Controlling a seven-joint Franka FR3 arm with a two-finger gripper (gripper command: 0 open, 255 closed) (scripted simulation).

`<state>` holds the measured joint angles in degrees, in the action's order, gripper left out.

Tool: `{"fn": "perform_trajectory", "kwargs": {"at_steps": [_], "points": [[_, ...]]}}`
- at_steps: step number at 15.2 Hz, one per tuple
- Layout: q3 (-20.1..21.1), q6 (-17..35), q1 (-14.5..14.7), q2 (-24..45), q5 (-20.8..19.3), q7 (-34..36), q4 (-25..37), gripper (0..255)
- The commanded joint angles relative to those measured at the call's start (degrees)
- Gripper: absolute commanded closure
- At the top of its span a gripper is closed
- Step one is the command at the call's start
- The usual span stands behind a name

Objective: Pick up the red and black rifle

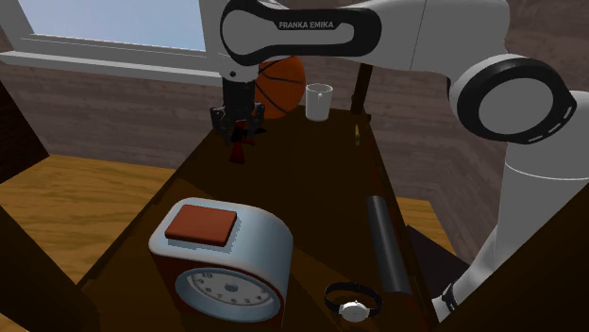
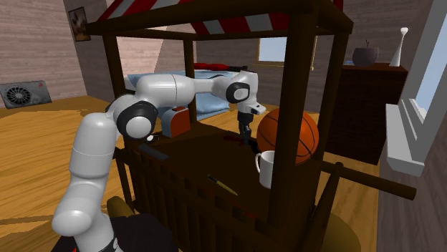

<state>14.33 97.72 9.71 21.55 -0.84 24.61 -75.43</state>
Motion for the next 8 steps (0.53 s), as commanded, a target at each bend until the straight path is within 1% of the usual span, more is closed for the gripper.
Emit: {"fn": "perform_trajectory", "kwargs": {"at_steps": [1, 7, 8], "points": [[0.0, 0.0, 0.0, 0.0, 0.0, 0.0, -0.1, 255], [0.0, 0.1, 0.0, -0.2, 0.0, 0.0, -0.3, 255], [0.0, -0.7, 0.0, -0.1, 0.0, 0.0, 0.6, 255]]}}
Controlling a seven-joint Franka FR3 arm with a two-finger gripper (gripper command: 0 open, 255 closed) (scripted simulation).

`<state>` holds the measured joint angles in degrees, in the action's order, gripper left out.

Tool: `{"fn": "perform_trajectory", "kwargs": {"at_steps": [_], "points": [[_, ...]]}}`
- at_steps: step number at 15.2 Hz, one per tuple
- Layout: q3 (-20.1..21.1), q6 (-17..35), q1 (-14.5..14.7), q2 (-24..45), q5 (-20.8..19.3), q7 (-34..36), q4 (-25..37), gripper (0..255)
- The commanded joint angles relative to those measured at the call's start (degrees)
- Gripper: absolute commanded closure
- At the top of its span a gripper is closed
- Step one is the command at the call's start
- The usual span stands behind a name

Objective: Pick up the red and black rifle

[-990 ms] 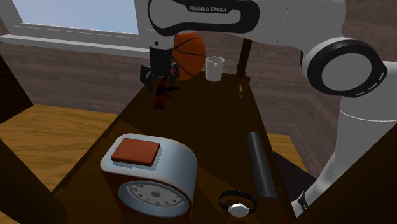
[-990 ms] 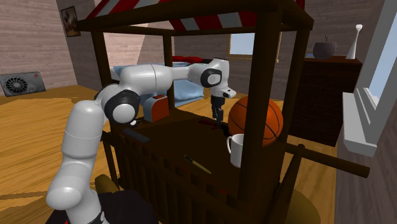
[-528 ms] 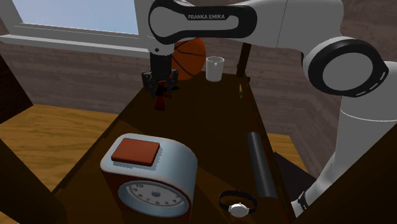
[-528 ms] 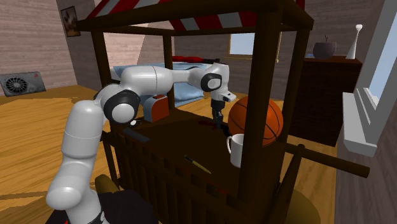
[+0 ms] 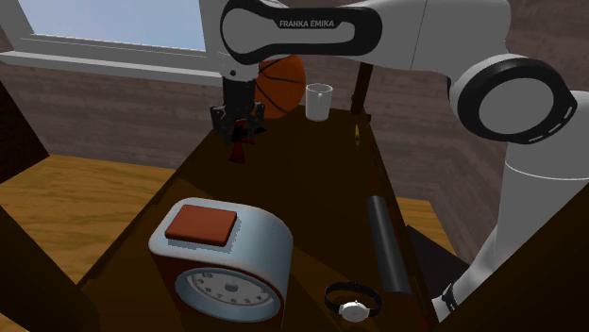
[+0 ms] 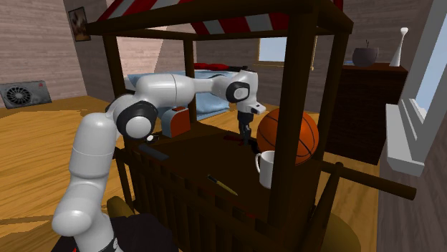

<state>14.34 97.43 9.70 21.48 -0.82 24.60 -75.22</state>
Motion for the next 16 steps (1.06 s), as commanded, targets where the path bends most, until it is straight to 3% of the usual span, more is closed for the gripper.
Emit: {"fn": "perform_trajectory", "kwargs": {"at_steps": [1, 14, 16], "points": [[0.0, -1.3, 0.1, 0.1, 0.0, 0.1, 1.4, 255], [0.1, -14.0, 1.7, 4.7, -1.1, 0.9, 18.7, 255], [0.1, -14.2, 1.7, 4.8, -1.2, 1.0, 19.0, 255]]}}
